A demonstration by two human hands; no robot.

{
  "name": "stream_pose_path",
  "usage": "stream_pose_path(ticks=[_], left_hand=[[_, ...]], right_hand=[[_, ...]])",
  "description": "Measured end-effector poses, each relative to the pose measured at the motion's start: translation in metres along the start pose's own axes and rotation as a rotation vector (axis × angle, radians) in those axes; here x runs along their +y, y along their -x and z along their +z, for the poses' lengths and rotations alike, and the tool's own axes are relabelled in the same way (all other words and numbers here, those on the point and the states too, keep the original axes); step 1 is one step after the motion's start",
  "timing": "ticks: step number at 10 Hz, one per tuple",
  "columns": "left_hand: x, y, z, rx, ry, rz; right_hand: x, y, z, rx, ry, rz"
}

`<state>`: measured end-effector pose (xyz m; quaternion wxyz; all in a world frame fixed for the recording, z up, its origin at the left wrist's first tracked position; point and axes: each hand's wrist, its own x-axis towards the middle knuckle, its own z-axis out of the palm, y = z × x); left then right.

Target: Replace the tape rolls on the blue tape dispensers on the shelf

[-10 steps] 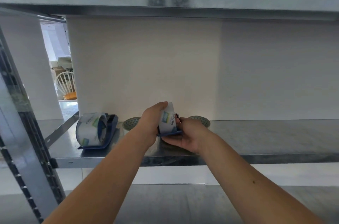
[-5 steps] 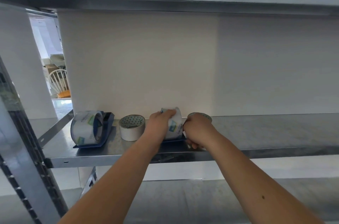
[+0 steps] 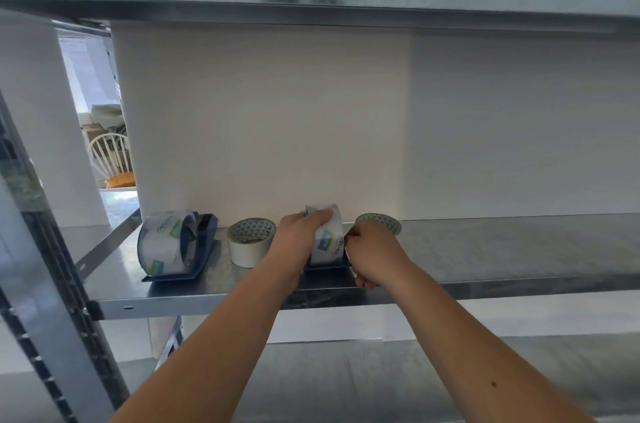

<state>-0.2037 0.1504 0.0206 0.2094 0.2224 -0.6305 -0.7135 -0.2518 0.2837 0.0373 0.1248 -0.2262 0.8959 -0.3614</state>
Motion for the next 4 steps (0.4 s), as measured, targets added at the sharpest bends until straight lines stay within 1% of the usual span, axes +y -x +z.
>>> stream_pose_path(ticks=[1,2,3,4], left_hand=[[-0.003,0.005,-0.005,0.028,-0.057,0.074],[-0.001,0.016,-0.013,0.131,-0.214,0.217],[0.005,0.028,-0.021,0.226,-0.357,0.336],[0.015,0.038,-0.027,0.296,-0.392,0.428]], right_hand=[[0.0,0.004,-0.002,0.072,0.039,-0.063],[-0.008,0.009,-0.004,0.191,-0.03,-0.126],[-0.025,0.018,-0.004,0.323,-0.161,-0.153],[-0.04,0.026,-0.005,0.465,-0.188,-0.212]])
